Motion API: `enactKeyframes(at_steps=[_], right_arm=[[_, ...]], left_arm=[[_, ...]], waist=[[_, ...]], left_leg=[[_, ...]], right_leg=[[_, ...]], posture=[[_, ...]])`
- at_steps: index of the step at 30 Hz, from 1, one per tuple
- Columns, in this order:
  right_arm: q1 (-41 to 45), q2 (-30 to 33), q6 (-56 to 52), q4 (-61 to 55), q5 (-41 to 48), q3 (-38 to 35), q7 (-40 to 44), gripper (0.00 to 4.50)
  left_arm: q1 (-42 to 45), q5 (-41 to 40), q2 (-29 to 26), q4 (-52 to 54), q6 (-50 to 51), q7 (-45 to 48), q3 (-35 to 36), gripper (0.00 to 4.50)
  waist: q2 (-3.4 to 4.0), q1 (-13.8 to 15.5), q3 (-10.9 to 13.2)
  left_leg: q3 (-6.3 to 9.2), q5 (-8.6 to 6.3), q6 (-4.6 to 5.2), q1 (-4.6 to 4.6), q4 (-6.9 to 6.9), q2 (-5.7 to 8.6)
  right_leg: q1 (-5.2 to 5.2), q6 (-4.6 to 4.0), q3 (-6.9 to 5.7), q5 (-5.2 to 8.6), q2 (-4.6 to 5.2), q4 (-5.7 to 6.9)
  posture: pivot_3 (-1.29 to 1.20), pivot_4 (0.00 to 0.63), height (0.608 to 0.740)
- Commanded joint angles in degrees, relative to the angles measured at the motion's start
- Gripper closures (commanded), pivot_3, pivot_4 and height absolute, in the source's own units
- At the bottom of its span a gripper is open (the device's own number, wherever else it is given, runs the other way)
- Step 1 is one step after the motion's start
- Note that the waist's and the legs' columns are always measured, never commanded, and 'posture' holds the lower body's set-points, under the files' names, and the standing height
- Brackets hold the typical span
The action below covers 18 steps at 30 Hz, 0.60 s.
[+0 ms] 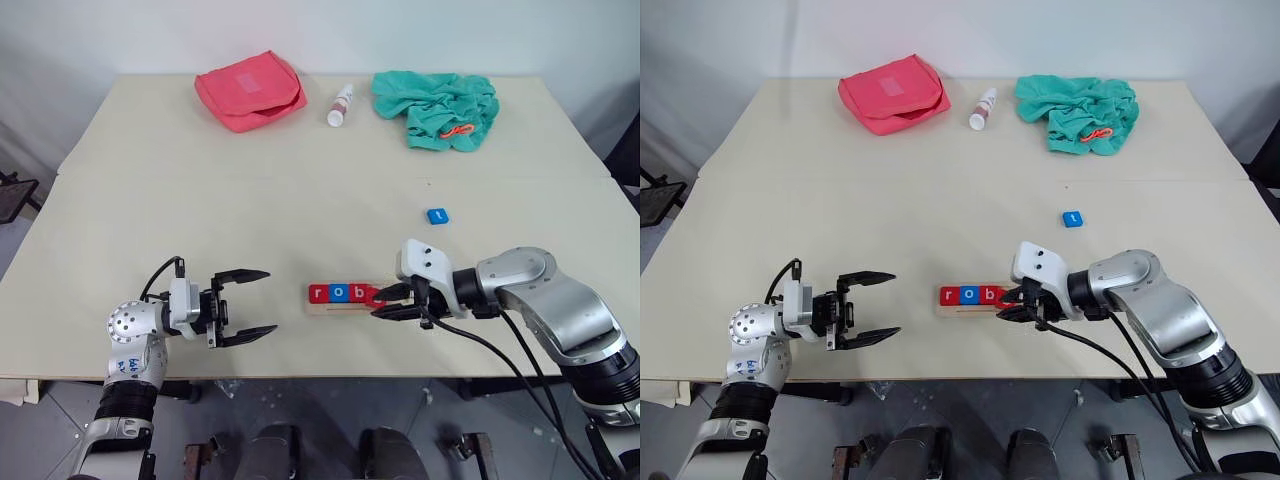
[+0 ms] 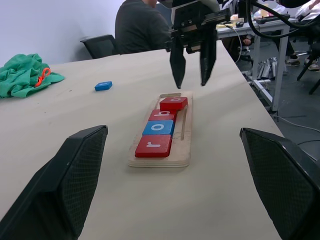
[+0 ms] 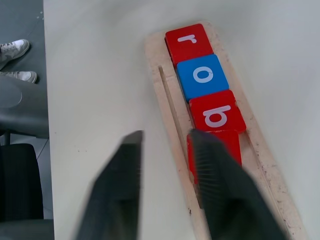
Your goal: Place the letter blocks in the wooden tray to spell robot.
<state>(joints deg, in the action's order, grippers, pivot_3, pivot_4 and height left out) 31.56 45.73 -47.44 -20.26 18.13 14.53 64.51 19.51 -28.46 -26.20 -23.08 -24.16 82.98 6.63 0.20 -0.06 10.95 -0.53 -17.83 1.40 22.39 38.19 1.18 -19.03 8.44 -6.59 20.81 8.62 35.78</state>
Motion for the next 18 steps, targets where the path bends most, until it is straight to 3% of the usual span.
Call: enactKeyframes(at_steps=[1,18], right_arm=[[-0.29,0.42,-1.28,-2.45,2.66,-1.59,0.20,4.47],[2.81,-1.25,4.82,7.81,-2.52,4.10,-0.60,4.47]], left_arm=[[-0.25,-0.48,-0.52,1.08,-0.58,0.15,0.58,0.00],[-1.40,-0.53,-0.80,2.46,-0.53,-0.47,0.80,0.00]], waist=[[0.00,0.01,0.00],[0.00,-0.03,0.00]], left_leg=[[0.00,0.00,0.00,0.00,0.00,0.00],[0.00,0.00,0.00,0.00,0.01,-0.01]], right_leg=[[0.00,0.00,0.00,0.00,0.00,0.00],[0.00,0.00,0.00,0.00,0.00,0.00]], posture=[[0.00,0.150,0.740],[0.00,0.150,0.740]])
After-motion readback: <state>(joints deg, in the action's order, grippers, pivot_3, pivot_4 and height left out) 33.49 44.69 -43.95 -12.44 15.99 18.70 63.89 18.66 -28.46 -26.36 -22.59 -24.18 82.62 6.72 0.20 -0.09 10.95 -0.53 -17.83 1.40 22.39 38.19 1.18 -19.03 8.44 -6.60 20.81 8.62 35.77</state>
